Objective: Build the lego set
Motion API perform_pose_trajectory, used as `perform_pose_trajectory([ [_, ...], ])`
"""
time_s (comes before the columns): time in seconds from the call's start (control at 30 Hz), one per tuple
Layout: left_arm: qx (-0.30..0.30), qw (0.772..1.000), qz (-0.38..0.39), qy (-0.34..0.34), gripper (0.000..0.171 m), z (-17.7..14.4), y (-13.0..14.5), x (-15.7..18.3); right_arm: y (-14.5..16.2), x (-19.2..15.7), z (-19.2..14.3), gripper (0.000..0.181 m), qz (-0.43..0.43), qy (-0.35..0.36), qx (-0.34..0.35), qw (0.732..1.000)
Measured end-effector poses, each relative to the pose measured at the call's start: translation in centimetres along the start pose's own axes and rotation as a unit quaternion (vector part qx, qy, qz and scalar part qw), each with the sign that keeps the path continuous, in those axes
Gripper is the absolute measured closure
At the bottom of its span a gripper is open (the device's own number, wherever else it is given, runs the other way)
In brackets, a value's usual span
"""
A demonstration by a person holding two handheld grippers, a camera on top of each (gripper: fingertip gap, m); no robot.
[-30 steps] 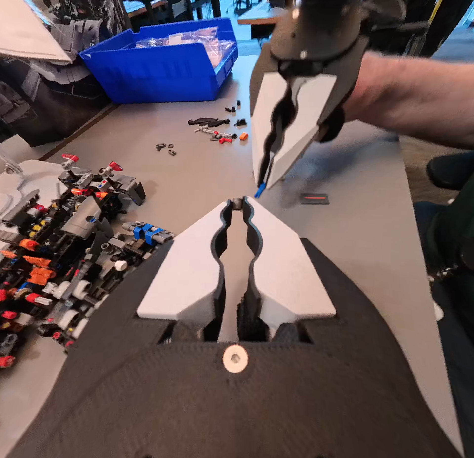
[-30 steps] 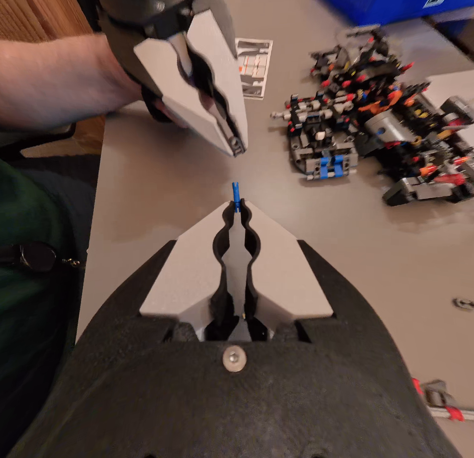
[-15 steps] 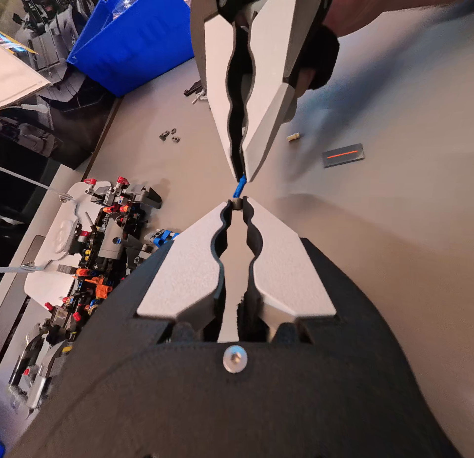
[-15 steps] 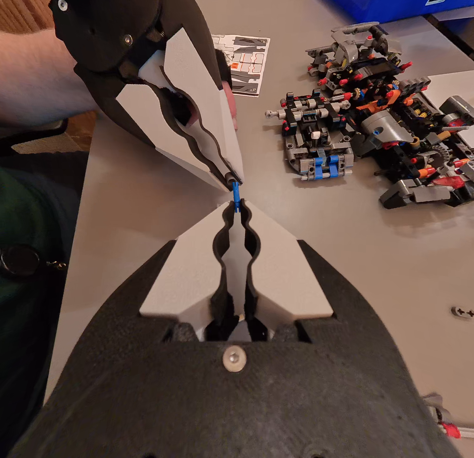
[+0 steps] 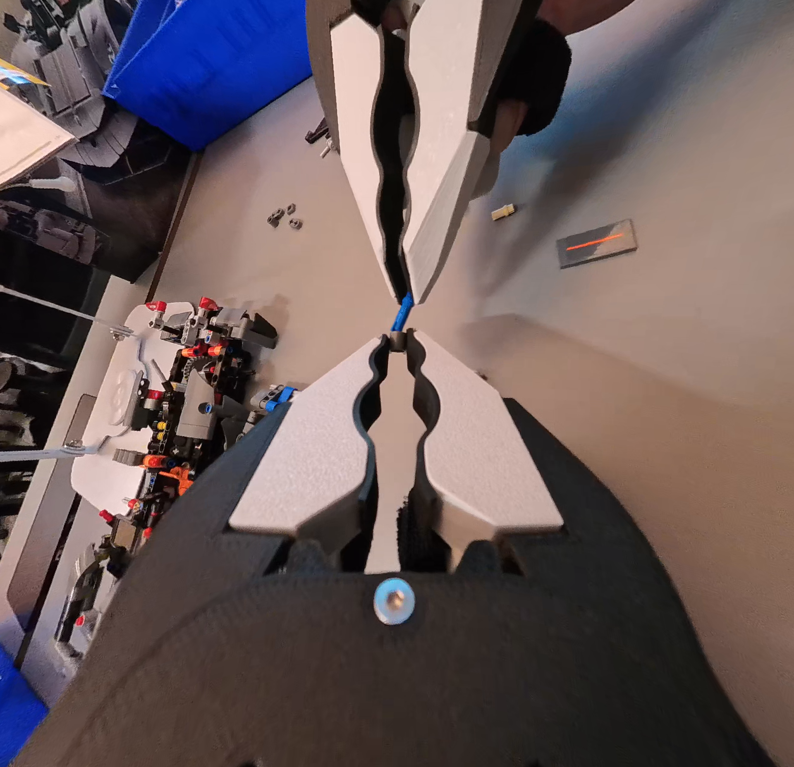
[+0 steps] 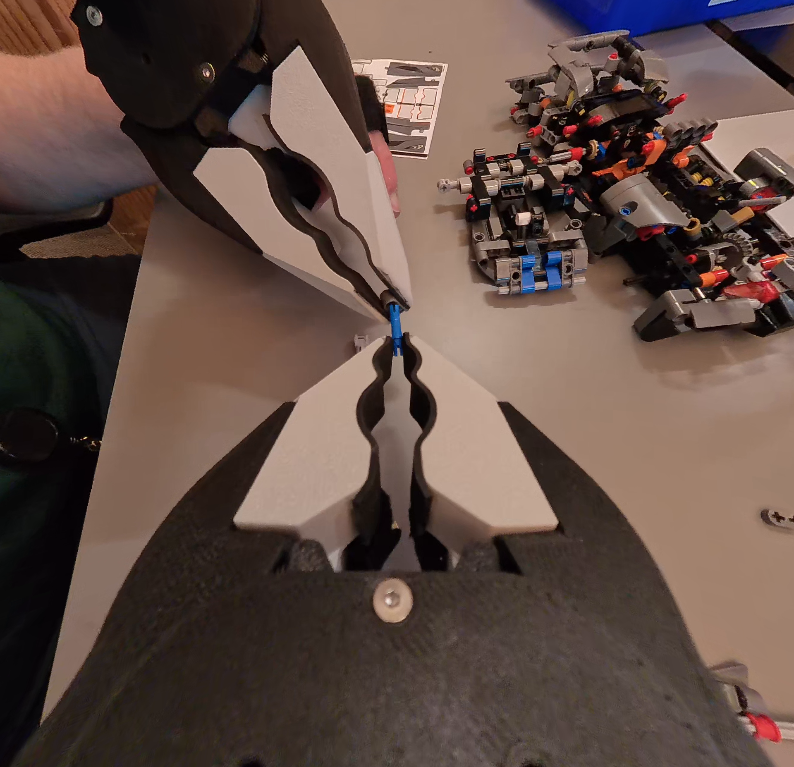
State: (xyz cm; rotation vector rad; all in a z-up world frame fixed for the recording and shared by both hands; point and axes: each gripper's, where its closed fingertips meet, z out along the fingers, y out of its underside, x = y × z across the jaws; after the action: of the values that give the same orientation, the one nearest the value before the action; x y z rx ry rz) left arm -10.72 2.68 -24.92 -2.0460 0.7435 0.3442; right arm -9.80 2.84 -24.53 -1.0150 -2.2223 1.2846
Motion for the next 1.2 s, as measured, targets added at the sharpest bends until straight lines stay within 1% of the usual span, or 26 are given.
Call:
perform_pose_trajectory([
  [0.23,-0.004,1.000,0.012,0.008,0.166,0.6,-0.1,0.0,0.4,0.4,-0.1,0.180,0.002,0.006,-0.001,1.000],
  [0.47,0.001,0.999,0.042,0.024,0.166,2.1,-1.0,-1.2,0.7,2.1,-1.2,0.179,0.019,0.035,0.009,0.999],
  [0.63,0.035,0.998,0.037,0.026,0.166,3.2,-2.3,-2.3,0.8,3.4,-2.1,0.180,0.038,0.059,0.028,0.997],
  [0.8,0.065,0.997,0.024,0.025,0.166,3.6,-2.9,-2.1,0.8,3.9,-2.2,0.180,0.031,0.076,0.027,0.996],
  [0.9,0.065,0.997,0.028,0.025,0.166,3.8,-2.9,-1.8,1.0,4.0,-2.1,0.180,0.026,0.083,0.018,0.996],
  [1.2,0.083,0.996,0.011,0.025,0.166,3.8,-3.1,-2.1,0.8,4.1,-2.4,0.180,0.026,0.090,0.026,0.995],
])
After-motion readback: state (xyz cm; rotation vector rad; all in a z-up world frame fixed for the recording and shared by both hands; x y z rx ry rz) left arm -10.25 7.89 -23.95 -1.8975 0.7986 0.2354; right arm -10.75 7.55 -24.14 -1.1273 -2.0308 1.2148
